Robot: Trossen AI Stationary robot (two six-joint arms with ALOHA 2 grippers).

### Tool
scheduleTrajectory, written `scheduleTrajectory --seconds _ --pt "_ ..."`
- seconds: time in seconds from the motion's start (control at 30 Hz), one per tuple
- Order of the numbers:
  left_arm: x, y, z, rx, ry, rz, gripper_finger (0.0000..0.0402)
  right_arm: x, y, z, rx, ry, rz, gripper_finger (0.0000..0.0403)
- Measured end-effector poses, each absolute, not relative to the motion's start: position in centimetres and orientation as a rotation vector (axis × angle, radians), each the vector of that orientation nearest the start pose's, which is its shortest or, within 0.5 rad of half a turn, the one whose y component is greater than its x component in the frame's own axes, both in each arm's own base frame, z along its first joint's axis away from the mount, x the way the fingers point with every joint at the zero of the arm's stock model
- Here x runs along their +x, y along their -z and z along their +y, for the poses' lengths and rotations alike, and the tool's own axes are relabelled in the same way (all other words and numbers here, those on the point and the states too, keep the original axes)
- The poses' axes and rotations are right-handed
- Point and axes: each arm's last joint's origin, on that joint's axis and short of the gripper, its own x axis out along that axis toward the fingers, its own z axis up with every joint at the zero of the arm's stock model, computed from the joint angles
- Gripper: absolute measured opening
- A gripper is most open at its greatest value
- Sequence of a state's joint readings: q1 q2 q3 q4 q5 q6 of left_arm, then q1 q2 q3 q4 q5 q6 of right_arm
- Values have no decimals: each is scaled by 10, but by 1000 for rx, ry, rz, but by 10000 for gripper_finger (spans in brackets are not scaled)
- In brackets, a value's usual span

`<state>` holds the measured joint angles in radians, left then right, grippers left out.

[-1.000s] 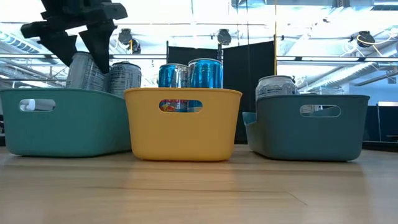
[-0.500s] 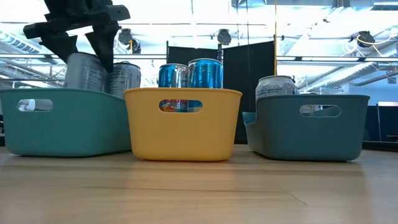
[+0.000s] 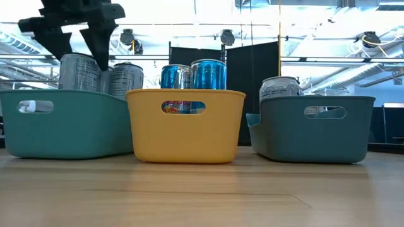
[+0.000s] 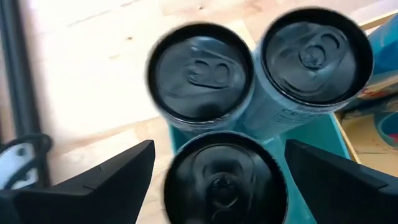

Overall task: Sort soda cans
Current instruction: Put the upper right black can into the light green bin

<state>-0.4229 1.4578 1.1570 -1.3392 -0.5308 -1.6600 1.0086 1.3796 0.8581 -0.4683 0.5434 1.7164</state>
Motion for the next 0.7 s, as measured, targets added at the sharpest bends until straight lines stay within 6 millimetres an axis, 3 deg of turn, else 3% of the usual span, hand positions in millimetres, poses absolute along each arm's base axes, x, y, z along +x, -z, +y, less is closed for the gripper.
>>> scheduleTrajectory --seconds 0.2,0.4,0.7 --pt "211 -282 -79 -613 -1110 916 369 154 -215 214 943 279 797 331" --pt "206 -308 -77 -539 -955 946 369 159 -219 207 971 307 767 331" --pt "206 -350 -77 -336 -691 974 369 162 -257 174 947 320 492 331"
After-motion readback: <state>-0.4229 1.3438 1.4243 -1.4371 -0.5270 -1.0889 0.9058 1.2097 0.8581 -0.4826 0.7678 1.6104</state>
